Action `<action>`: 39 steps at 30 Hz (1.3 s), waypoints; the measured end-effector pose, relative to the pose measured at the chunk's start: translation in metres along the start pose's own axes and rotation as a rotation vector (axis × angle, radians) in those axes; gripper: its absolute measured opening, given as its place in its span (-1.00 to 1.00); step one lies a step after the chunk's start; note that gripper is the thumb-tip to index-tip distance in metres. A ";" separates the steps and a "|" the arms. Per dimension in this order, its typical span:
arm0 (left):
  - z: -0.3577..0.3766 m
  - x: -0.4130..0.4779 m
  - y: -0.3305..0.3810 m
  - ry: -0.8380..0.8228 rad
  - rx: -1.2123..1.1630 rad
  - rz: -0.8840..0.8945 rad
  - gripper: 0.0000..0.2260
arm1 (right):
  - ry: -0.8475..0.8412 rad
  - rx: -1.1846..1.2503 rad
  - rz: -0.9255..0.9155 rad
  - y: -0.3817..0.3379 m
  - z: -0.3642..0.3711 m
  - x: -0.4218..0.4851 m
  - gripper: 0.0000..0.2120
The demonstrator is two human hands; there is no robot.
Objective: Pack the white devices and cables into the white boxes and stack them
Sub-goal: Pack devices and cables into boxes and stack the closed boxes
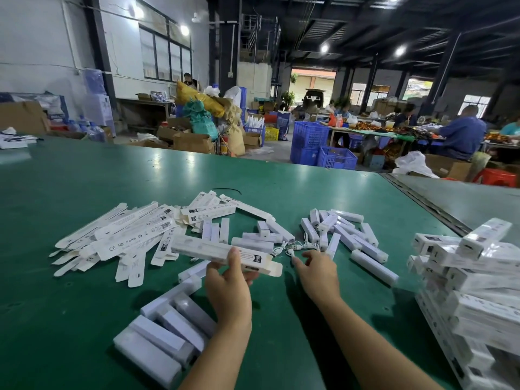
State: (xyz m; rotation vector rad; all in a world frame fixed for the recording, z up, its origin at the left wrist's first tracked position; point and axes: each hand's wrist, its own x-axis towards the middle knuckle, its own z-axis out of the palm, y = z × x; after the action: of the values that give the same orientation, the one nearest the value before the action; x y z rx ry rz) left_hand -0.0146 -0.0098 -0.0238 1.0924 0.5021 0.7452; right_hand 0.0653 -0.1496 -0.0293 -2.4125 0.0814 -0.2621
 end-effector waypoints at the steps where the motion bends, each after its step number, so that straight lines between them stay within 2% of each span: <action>1: 0.000 0.000 0.000 0.002 0.006 -0.006 -0.83 | -0.016 -0.082 -0.006 -0.003 0.004 0.006 -0.59; 6: -0.005 0.005 0.000 0.015 0.041 -0.025 -0.81 | -0.070 -0.291 -0.059 -0.009 0.012 0.028 -0.82; 10: -0.004 0.008 0.000 0.019 0.042 -0.037 -0.81 | -0.128 -0.295 -0.176 -0.001 0.004 0.025 -0.75; 16: 0.000 0.007 -0.003 0.013 0.044 -0.034 -0.84 | -0.188 -0.283 -0.380 0.018 -0.029 -0.006 -0.75; 20: -0.002 0.007 -0.003 0.014 0.071 -0.032 -0.82 | -0.164 -0.186 -0.440 0.032 -0.036 -0.030 -0.85; 26: -0.004 0.006 -0.006 -0.008 0.097 -0.048 -0.78 | -0.224 -0.192 -0.341 0.046 -0.036 -0.035 -0.61; 34: -0.005 0.006 -0.004 -0.042 0.125 -0.086 -0.78 | -0.199 -0.211 -0.398 0.045 -0.050 -0.039 -0.74; 36: -0.004 0.005 -0.004 -0.077 0.104 -0.149 -0.77 | -0.181 -0.077 -0.339 0.047 -0.055 -0.043 -0.78; 39: -0.001 -0.001 -0.004 -0.197 0.014 -0.341 -0.76 | -0.141 0.203 -0.212 0.047 -0.056 -0.047 -0.80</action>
State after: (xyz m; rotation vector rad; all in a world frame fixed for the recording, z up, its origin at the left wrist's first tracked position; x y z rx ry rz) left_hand -0.0145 -0.0112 -0.0279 1.0462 0.5091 0.3322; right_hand 0.0077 -0.2152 -0.0267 -2.2301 -0.2547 -0.1864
